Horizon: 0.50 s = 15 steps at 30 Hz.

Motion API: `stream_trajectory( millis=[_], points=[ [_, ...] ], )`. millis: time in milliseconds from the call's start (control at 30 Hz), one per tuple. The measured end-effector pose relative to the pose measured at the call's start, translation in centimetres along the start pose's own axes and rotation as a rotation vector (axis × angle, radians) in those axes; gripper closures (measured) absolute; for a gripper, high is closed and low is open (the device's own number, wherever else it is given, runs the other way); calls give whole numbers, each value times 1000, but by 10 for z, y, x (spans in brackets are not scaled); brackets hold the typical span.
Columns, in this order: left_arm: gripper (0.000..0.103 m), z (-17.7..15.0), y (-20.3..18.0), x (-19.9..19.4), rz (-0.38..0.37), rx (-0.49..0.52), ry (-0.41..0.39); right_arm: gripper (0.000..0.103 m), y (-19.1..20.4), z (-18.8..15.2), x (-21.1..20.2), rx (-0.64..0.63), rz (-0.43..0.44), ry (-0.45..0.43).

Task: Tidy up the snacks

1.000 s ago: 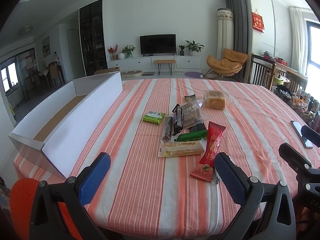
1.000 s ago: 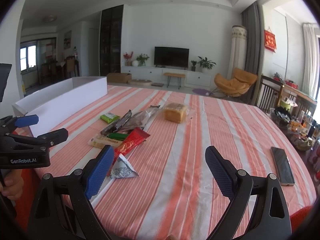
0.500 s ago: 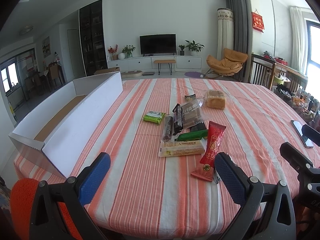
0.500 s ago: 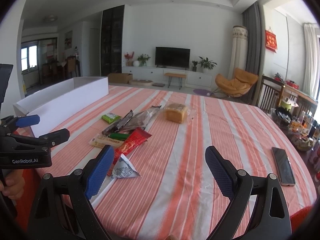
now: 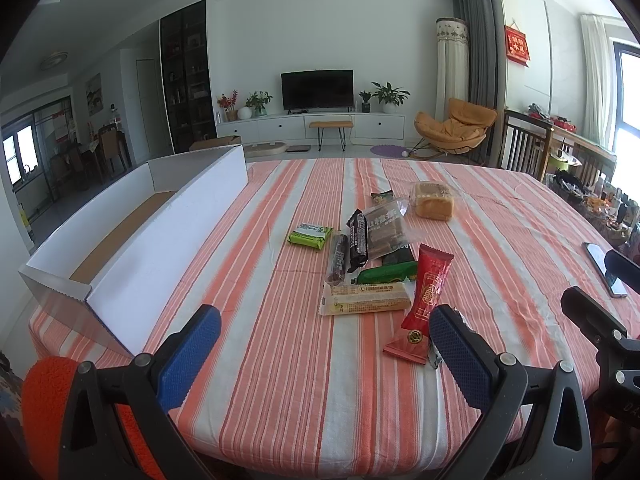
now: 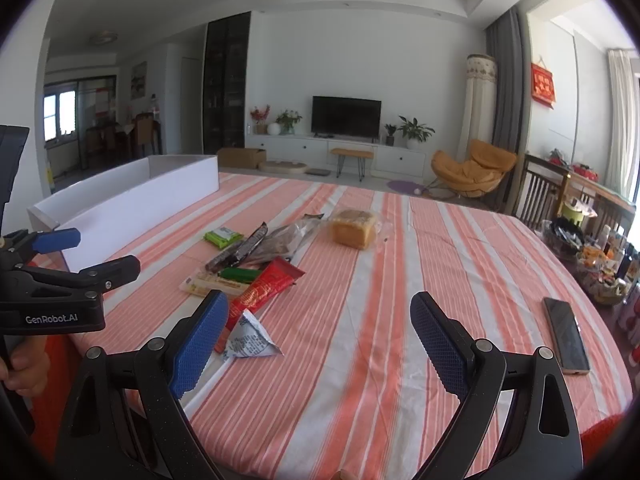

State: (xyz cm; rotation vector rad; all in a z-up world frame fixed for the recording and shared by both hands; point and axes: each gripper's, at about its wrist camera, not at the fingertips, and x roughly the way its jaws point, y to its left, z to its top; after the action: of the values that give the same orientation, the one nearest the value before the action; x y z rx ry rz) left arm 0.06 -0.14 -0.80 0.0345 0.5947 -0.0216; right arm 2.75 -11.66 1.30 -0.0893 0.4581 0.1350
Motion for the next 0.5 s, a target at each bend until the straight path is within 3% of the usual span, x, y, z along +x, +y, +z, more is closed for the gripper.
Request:
stream_trajectory(
  millis=[167, 267, 400, 500],
  points=[
    [0, 7, 6, 3, 10, 23, 8, 9, 0, 0, 1, 0, 0, 3],
    [0, 27, 37, 14, 14, -35, 27, 9, -4, -1, 5, 16, 18, 36],
    [0, 28, 84, 22, 66, -153, 1, 9, -14, -13, 33, 60, 51, 223],
    [0, 14, 107, 32, 45, -243, 57, 9, -11, -24, 45, 63, 88, 324]
  ],
)
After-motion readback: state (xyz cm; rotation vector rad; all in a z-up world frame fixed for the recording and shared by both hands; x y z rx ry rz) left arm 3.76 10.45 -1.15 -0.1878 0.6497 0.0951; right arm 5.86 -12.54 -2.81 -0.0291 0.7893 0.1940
